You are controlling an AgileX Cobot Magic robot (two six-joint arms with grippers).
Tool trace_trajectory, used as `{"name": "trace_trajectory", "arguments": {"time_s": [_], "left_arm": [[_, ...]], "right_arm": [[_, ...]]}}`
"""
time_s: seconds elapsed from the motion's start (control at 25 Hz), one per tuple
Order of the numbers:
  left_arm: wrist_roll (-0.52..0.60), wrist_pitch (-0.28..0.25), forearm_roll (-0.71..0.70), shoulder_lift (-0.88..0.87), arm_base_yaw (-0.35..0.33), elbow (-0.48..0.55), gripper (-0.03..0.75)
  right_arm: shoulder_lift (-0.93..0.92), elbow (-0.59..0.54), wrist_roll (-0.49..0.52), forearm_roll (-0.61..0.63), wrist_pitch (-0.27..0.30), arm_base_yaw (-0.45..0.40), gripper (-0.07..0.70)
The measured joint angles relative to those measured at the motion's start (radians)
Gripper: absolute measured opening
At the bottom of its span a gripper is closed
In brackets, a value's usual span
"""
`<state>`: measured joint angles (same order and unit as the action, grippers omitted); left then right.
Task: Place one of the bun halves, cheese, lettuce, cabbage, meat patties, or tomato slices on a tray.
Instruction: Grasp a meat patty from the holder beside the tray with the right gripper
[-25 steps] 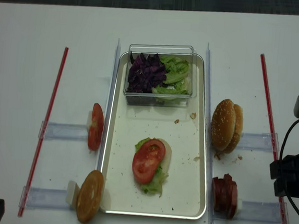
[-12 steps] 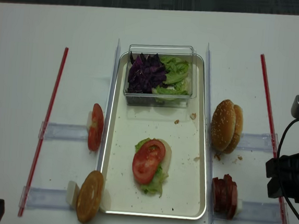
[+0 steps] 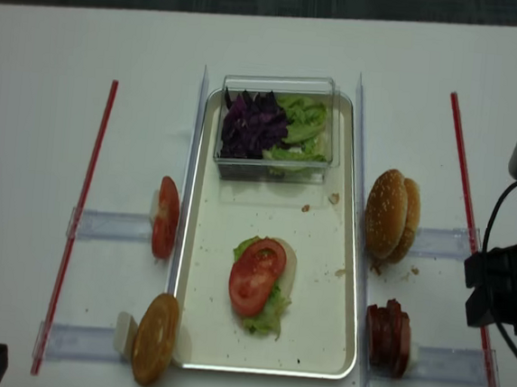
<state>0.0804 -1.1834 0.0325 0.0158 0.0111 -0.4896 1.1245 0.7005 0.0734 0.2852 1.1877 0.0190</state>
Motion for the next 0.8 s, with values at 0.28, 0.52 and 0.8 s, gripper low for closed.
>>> {"name": "trace_trajectory", "arguments": {"time_s": [0.28, 0.52, 0.8], "left_arm": [[0.0, 0.0, 0.0, 0.0, 0.0, 0.0, 0.493], [0.0, 0.0, 0.0, 0.0, 0.0, 0.0, 0.493], [0.0, 0.0, 0.0, 0.0, 0.0, 0.0, 0.492]], "right_arm": [[0.0, 0.0, -0.128, -0.039, -0.011, 0.168, 0.456], [0.0, 0.0, -0.281, -0.081, -0.021, 0.333, 0.456], [0.009, 0.0, -0.452, -0.103, -0.052, 0.496, 0.456]]}}
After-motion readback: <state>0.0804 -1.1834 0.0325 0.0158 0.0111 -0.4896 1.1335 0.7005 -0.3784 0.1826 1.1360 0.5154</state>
